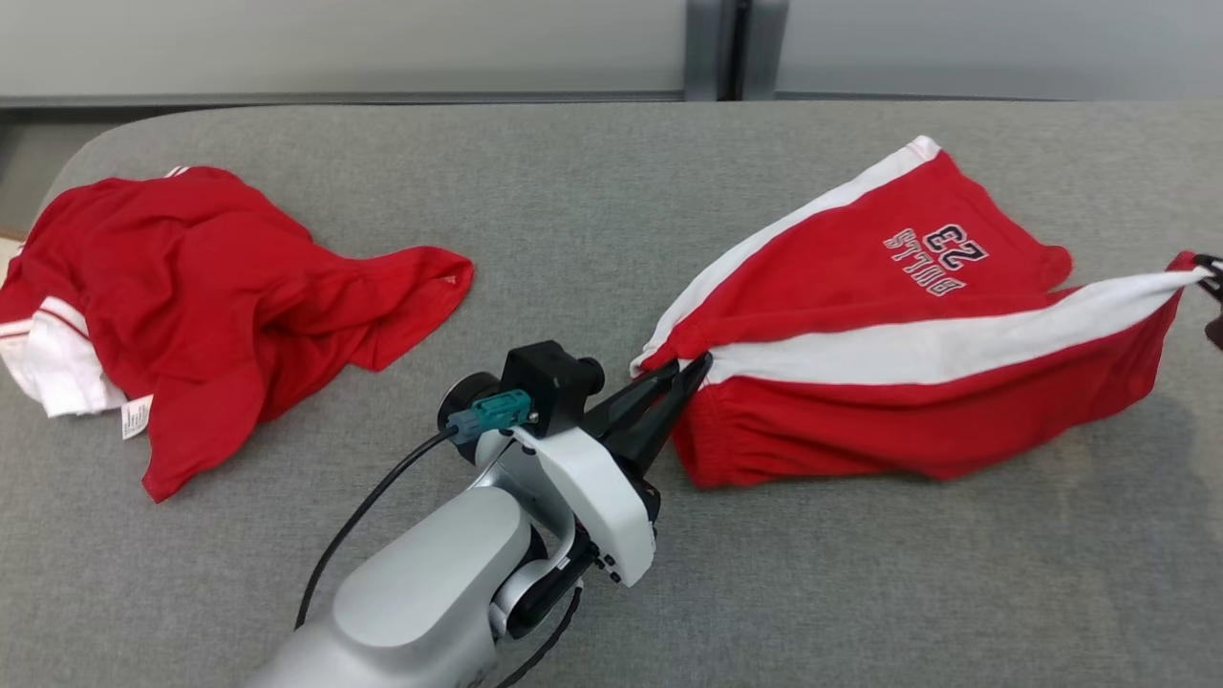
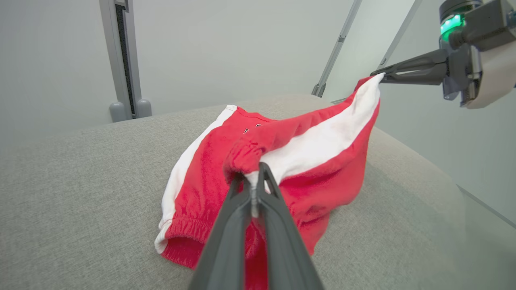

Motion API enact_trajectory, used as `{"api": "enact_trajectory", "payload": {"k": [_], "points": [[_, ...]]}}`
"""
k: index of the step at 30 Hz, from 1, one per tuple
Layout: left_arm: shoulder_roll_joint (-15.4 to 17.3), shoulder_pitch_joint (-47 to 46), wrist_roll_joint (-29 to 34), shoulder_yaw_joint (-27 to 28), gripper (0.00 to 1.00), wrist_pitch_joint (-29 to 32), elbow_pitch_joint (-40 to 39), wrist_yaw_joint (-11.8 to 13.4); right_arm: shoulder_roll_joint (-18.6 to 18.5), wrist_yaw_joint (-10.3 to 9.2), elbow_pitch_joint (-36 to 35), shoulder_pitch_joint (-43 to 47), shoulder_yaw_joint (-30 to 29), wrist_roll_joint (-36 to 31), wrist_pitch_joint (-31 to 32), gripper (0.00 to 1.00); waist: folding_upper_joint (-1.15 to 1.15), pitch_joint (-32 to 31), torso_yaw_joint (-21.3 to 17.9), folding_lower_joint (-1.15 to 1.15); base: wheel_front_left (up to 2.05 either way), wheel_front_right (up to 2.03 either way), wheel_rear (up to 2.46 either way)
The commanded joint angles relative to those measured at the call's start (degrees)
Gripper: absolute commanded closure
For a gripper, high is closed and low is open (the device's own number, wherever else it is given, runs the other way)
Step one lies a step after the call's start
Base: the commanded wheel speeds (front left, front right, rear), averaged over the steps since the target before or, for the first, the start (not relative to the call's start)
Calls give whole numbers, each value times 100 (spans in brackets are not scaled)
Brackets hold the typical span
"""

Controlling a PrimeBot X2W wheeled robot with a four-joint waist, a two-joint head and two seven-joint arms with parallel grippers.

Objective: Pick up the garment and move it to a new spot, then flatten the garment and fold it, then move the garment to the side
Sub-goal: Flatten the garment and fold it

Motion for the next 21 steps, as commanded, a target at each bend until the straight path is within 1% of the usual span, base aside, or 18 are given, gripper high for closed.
{"api": "enact_trajectory", "payload": {"k": [1, 4, 11, 17, 21], "points": [[-50, -127, 1, 10, 100, -48, 61, -47, -14, -13, -1, -117, 1, -22, 28, 100, 0, 317, 296, 0, 0, 0, 0], [-213, -276, 13, -34, 100, -98, 246, -118, -36, -13, 76, -397, 3, -39, 108, 100, 0, 553, 461, 0, 0, 0, 0], [-505, -544, -10, -199, 100, -247, 641, -273, -37, -13, 167, -688, -2, -201, 431, 100, 0, 928, 837, 0, 0, 0, 0], [-618, -717, -118, -324, 100, -388, 795, -341, -102, -13, 261, -897, 1, -302, 539, 100, 0, 1135, 1100, 0, 0, 0, 0], [-651, -862, -115, -295, 100, -521, 821, -297, -130, -13, 337, -1137, -1, -332, 611, 100, 0, 1274, 1203, 0, 0, 0, 0]]}}
